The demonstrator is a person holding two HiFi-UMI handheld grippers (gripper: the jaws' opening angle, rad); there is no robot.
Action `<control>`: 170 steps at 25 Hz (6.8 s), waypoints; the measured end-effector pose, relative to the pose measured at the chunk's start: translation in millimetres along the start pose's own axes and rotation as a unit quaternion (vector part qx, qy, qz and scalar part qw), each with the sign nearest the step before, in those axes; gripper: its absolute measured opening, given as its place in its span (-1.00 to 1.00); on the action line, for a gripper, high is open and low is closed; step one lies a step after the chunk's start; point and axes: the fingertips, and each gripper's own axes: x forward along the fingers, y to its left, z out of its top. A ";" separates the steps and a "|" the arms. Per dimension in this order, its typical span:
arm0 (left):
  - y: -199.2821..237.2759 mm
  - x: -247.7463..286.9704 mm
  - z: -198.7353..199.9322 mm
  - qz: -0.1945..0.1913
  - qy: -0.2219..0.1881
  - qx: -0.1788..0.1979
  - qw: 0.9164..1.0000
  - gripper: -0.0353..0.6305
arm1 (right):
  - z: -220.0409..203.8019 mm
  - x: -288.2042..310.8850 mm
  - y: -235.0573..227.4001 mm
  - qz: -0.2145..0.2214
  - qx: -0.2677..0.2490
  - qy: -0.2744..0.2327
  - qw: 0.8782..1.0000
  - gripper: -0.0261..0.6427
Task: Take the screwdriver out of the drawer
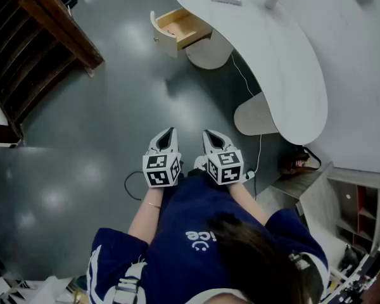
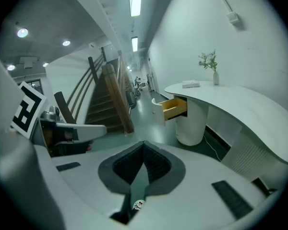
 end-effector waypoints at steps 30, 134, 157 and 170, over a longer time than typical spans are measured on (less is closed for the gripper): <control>68.5 60.2 49.5 -0.016 0.010 0.041 0.999 -0.88 | 57.6 96.9 -20.0 -0.039 0.053 -0.026 0.997 -0.90; 301.9 436.9 298.5 0.057 0.099 -0.032 0.993 -0.88 | 205.7 591.6 -164.8 0.071 -0.134 0.357 0.922 -0.40; 325.6 424.9 257.7 0.120 0.137 -0.074 0.981 -0.88 | 147.0 648.4 -189.2 0.063 -0.198 0.454 0.866 -0.40; 325.4 422.1 259.4 0.145 0.139 -0.074 0.977 -0.88 | 124.5 653.1 -194.5 0.064 -0.227 0.493 0.838 -0.52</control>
